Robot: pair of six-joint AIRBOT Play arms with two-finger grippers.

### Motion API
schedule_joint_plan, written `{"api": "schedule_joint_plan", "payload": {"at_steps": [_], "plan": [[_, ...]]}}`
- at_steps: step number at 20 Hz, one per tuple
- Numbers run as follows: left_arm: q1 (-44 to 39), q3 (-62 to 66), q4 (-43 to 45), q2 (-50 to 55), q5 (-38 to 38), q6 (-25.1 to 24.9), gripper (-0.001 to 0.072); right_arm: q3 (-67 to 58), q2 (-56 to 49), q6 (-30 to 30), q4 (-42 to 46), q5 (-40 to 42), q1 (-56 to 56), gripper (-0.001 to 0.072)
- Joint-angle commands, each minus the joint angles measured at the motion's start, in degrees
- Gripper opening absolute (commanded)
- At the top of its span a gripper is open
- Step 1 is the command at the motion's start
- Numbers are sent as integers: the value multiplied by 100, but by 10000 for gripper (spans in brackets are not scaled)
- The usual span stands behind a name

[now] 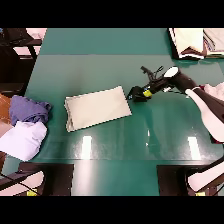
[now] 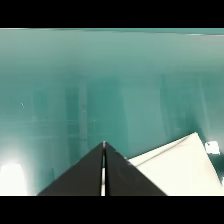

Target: Fold the shirts.

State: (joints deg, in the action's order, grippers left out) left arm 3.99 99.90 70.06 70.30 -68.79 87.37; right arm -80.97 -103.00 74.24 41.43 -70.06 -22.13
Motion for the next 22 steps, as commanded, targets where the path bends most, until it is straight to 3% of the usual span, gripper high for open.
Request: {"api": "schedule_joint_plan", "payload": {"at_steps": [1,3,4,7,8,14,18,22], "plan": [[4,-44,-39,4,-4,2,27,-376,-533,-83,-444,0,-442,591],[4,-44,-105,4,-44,2,27,-796,-774,-81,-439,11,-717,550],[4,-44,-151,4,-68,2,27,-994,-876,-81,-433,46,-833,475],[4,-44,-203,4,-168,7,26,-1388,-1001,-83,-376,168,-957,60],[4,-44,-280,4,-192,4,26,-1475,-994,-81,-376,219,-933,16],[-756,-44,-302,4,-149,-83,26,-1550,-125,46,70,334,385,16],[-1425,-44,-302,4,216,-83,26,-1174,992,485,1121,413,2092,16],[-1781,-44,-302,4,675,-79,26,-951,1770,485,1263,507,3895,16]]}}
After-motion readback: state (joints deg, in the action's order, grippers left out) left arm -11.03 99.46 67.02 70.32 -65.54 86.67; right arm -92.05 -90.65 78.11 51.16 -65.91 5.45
